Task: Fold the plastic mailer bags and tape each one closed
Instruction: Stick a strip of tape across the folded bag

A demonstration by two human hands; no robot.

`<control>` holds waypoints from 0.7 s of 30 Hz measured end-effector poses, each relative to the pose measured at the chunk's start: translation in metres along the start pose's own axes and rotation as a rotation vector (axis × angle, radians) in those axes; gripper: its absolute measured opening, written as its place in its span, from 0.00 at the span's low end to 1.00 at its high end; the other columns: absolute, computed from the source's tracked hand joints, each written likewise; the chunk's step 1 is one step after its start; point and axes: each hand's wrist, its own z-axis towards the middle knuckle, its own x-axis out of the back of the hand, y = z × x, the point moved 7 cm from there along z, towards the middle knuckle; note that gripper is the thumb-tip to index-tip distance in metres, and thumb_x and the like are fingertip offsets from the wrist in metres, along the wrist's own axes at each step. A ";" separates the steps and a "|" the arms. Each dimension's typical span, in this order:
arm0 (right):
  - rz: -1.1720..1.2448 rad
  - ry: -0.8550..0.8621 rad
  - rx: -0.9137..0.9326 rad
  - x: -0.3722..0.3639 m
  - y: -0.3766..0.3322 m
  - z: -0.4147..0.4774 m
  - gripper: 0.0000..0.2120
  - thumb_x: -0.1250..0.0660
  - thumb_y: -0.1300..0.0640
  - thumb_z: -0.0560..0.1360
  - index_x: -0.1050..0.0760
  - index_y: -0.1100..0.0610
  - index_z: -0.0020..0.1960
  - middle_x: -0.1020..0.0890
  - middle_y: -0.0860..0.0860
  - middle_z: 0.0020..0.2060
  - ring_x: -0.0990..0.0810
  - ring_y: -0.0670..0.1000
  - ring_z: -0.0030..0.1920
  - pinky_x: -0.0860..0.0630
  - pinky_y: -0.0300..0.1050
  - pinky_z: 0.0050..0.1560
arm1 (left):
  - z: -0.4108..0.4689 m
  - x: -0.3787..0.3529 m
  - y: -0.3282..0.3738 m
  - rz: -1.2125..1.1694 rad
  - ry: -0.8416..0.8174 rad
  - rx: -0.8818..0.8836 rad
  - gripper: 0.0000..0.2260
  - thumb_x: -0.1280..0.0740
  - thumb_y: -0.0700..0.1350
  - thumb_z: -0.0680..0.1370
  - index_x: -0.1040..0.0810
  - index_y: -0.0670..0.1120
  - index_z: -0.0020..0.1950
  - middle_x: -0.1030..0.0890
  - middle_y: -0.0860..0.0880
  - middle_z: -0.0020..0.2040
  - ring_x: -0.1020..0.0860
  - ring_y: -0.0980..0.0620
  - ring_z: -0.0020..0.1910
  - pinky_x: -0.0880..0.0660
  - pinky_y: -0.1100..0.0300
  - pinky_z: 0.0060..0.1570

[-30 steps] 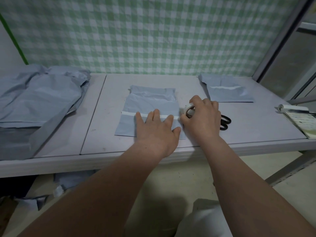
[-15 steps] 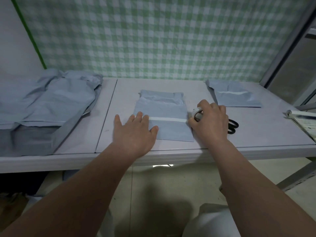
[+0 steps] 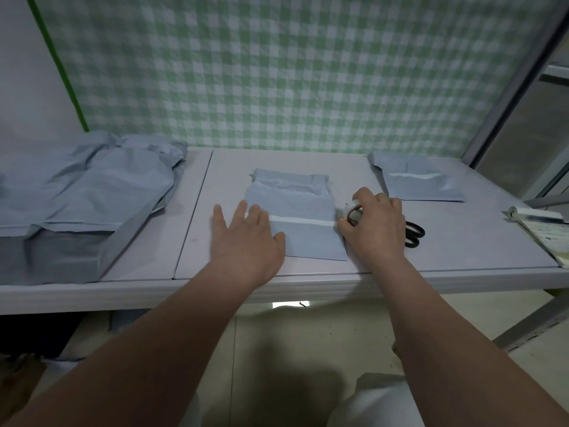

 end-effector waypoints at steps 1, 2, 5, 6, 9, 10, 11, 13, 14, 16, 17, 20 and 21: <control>-0.002 -0.002 0.001 0.000 0.000 0.000 0.14 0.32 0.54 0.68 0.29 0.55 0.52 0.26 0.53 0.44 0.32 0.56 0.49 0.33 0.49 0.44 | 0.001 0.000 0.012 -0.031 0.006 -0.035 0.27 0.59 0.55 0.80 0.49 0.45 0.77 0.50 0.51 0.78 0.56 0.49 0.77 0.63 0.39 0.71; -0.002 -0.002 0.001 -0.001 0.000 0.000 0.14 0.32 0.54 0.68 0.29 0.55 0.52 0.26 0.53 0.44 0.33 0.56 0.49 0.34 0.49 0.44 | 0.002 0.001 0.024 -0.057 0.010 -0.070 0.27 0.58 0.55 0.80 0.48 0.45 0.77 0.49 0.51 0.78 0.55 0.49 0.77 0.63 0.39 0.70; 0.038 0.007 0.011 -0.001 0.000 0.000 0.14 0.32 0.53 0.69 0.29 0.55 0.53 0.27 0.51 0.44 0.35 0.54 0.48 0.34 0.49 0.44 | 0.006 0.003 0.061 -0.093 -0.010 -0.190 0.25 0.57 0.55 0.81 0.47 0.48 0.77 0.47 0.51 0.78 0.52 0.49 0.77 0.62 0.38 0.70; 0.062 0.012 0.019 -0.002 0.001 0.000 0.14 0.32 0.53 0.69 0.29 0.54 0.53 0.28 0.51 0.44 0.36 0.53 0.47 0.34 0.48 0.45 | 0.006 0.003 0.073 -0.096 -0.027 -0.233 0.24 0.57 0.54 0.81 0.47 0.48 0.77 0.47 0.51 0.78 0.52 0.49 0.77 0.62 0.38 0.70; 0.159 0.003 0.017 -0.004 0.005 0.002 0.14 0.34 0.49 0.72 0.29 0.54 0.54 0.28 0.50 0.44 0.36 0.52 0.48 0.36 0.46 0.46 | 0.009 0.002 0.098 -0.150 -0.033 -0.307 0.24 0.56 0.52 0.81 0.49 0.48 0.77 0.43 0.51 0.76 0.49 0.49 0.76 0.60 0.36 0.71; 0.204 -0.007 -0.001 -0.005 0.008 0.004 0.14 0.35 0.48 0.73 0.29 0.54 0.54 0.27 0.51 0.45 0.34 0.53 0.49 0.37 0.45 0.47 | 0.010 0.002 0.102 -0.174 -0.026 -0.321 0.24 0.55 0.51 0.81 0.49 0.48 0.77 0.41 0.52 0.75 0.47 0.49 0.76 0.59 0.35 0.71; 0.243 -0.018 -0.019 -0.008 0.011 0.006 0.13 0.38 0.46 0.74 0.29 0.53 0.54 0.25 0.51 0.46 0.33 0.53 0.50 0.39 0.44 0.47 | 0.010 0.003 0.105 -0.190 -0.022 -0.333 0.24 0.54 0.50 0.81 0.48 0.48 0.77 0.40 0.52 0.74 0.46 0.49 0.75 0.59 0.35 0.71; 0.266 -0.026 -0.024 -0.013 0.016 0.008 0.13 0.43 0.43 0.74 0.30 0.51 0.52 0.23 0.51 0.46 0.30 0.55 0.51 0.42 0.43 0.46 | 0.010 0.002 0.106 -0.208 -0.032 -0.360 0.24 0.53 0.50 0.81 0.47 0.48 0.77 0.41 0.52 0.75 0.46 0.49 0.75 0.57 0.36 0.71; 0.262 -0.028 -0.017 -0.014 0.017 0.009 0.14 0.45 0.43 0.73 0.30 0.50 0.52 0.23 0.52 0.45 0.29 0.56 0.51 0.43 0.43 0.46 | 0.008 0.003 0.106 -0.224 -0.042 -0.380 0.23 0.53 0.50 0.81 0.45 0.49 0.76 0.41 0.52 0.75 0.46 0.49 0.75 0.56 0.37 0.72; 0.260 -0.027 -0.005 -0.015 0.016 0.009 0.14 0.45 0.43 0.73 0.30 0.50 0.51 0.23 0.52 0.45 0.29 0.56 0.51 0.41 0.44 0.47 | 0.001 0.009 0.104 -0.322 -0.067 -0.447 0.20 0.49 0.51 0.81 0.34 0.50 0.71 0.31 0.52 0.70 0.36 0.50 0.71 0.47 0.40 0.71; 0.267 -0.028 -0.005 -0.013 0.015 0.008 0.14 0.44 0.44 0.74 0.30 0.51 0.52 0.23 0.52 0.45 0.30 0.56 0.51 0.40 0.45 0.48 | -0.004 0.015 0.102 -0.415 -0.086 -0.496 0.16 0.45 0.50 0.80 0.26 0.50 0.64 0.23 0.51 0.62 0.29 0.52 0.63 0.39 0.45 0.68; 0.297 -0.039 -0.033 -0.011 0.017 0.008 0.10 0.41 0.48 0.77 0.29 0.53 0.53 0.24 0.52 0.45 0.32 0.55 0.51 0.38 0.46 0.49 | -0.023 0.029 0.099 -0.725 -0.271 -0.595 0.05 0.31 0.46 0.75 0.16 0.47 0.44 0.15 0.51 0.43 0.19 0.53 0.45 0.24 0.52 0.52; 0.308 -0.040 -0.035 -0.012 0.017 0.008 0.09 0.42 0.48 0.77 0.29 0.52 0.52 0.24 0.52 0.45 0.32 0.55 0.50 0.39 0.45 0.48 | -0.026 0.032 0.098 -0.786 -0.321 -0.600 0.04 0.28 0.45 0.73 0.17 0.45 0.39 0.16 0.51 0.38 0.18 0.55 0.41 0.23 0.56 0.47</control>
